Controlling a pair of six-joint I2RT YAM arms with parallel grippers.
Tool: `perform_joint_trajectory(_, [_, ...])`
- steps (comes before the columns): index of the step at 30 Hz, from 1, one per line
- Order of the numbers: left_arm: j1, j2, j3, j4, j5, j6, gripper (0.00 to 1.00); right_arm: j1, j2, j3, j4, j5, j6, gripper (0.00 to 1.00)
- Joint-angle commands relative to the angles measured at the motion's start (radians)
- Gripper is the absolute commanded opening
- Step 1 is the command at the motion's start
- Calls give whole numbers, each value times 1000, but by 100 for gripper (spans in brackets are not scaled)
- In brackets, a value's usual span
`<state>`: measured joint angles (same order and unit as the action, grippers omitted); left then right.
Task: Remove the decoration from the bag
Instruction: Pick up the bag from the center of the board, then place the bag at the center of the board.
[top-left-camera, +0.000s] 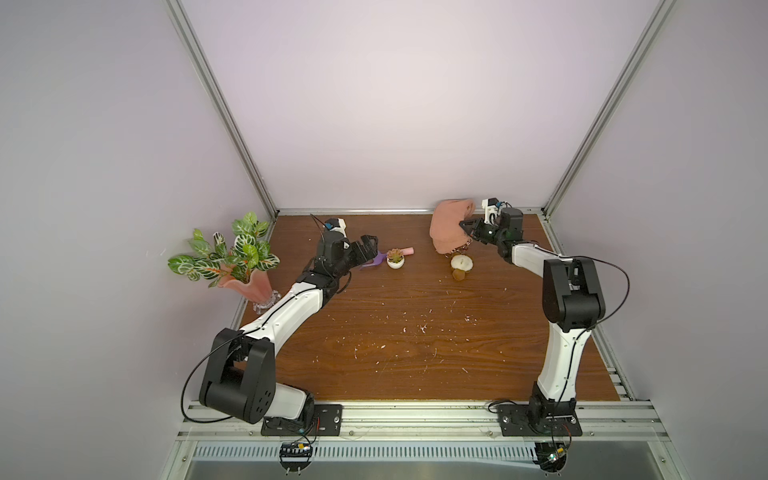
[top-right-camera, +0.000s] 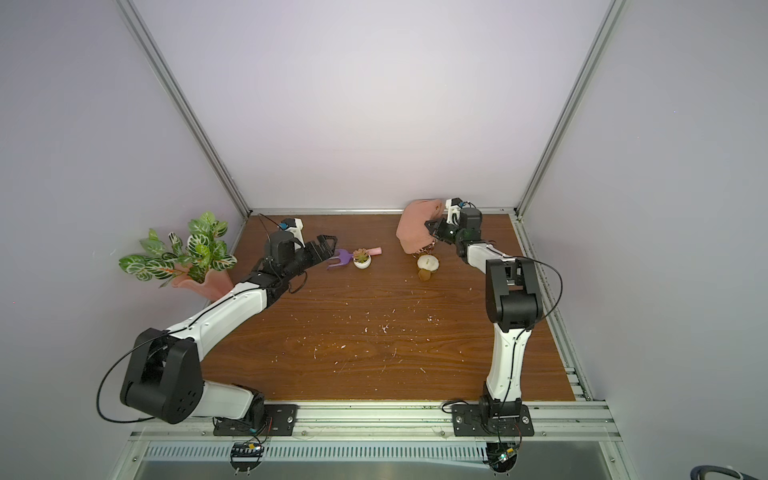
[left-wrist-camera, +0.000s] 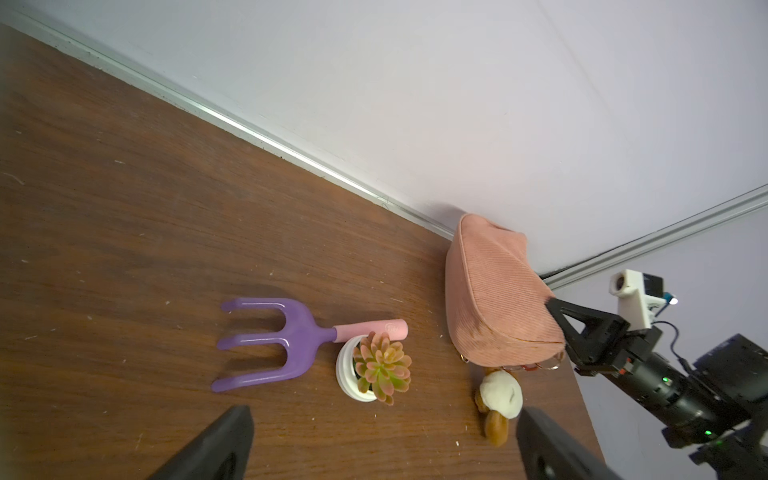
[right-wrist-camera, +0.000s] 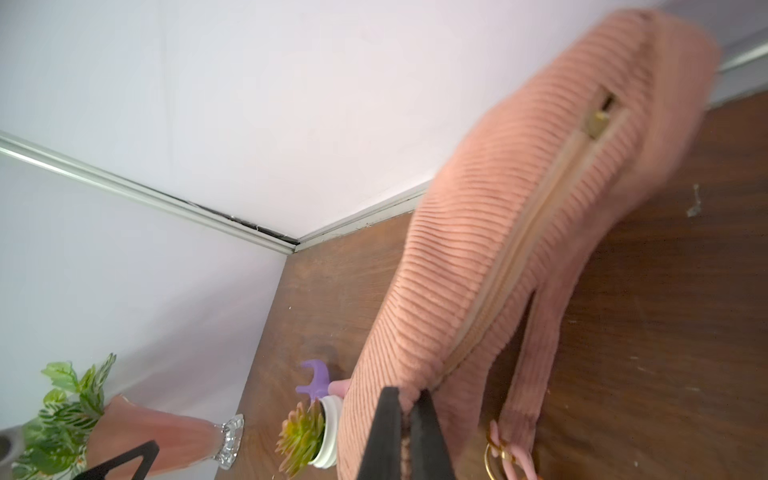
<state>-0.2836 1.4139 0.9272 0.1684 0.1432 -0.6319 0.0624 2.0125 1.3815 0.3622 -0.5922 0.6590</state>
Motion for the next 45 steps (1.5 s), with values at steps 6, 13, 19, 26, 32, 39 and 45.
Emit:
perform_joint_trajectory(6, [-26, -56, 4, -15, 48, -43, 99, 1, -331, -208, -153, 7, -215, 0])
perform_joint_trajectory(13, [-40, -80, -8, -31, 97, -102, 99, 28, -570, -394, -234, 22, -287, 0])
perform_joint_trajectory(19, [-63, -96, -22, -39, 104, -138, 99, 131, -671, -422, -348, 37, -376, 0])
perform_joint_trajectory(26, [-87, -102, -35, -38, 108, -177, 99, 365, -629, -387, -431, 131, -476, 0])
perform_joint_trajectory(32, [-112, -119, -67, -38, 113, -209, 99, 581, -546, -321, -497, 228, -574, 0])
perform_joint_trajectory(39, [-136, -160, -137, -15, 108, -260, 99, 701, -529, -329, -561, 338, -609, 0])
perform_joint_trajectory(45, [-167, -155, -162, 0, 110, -288, 99, 768, -563, -371, -585, 380, -614, 0])
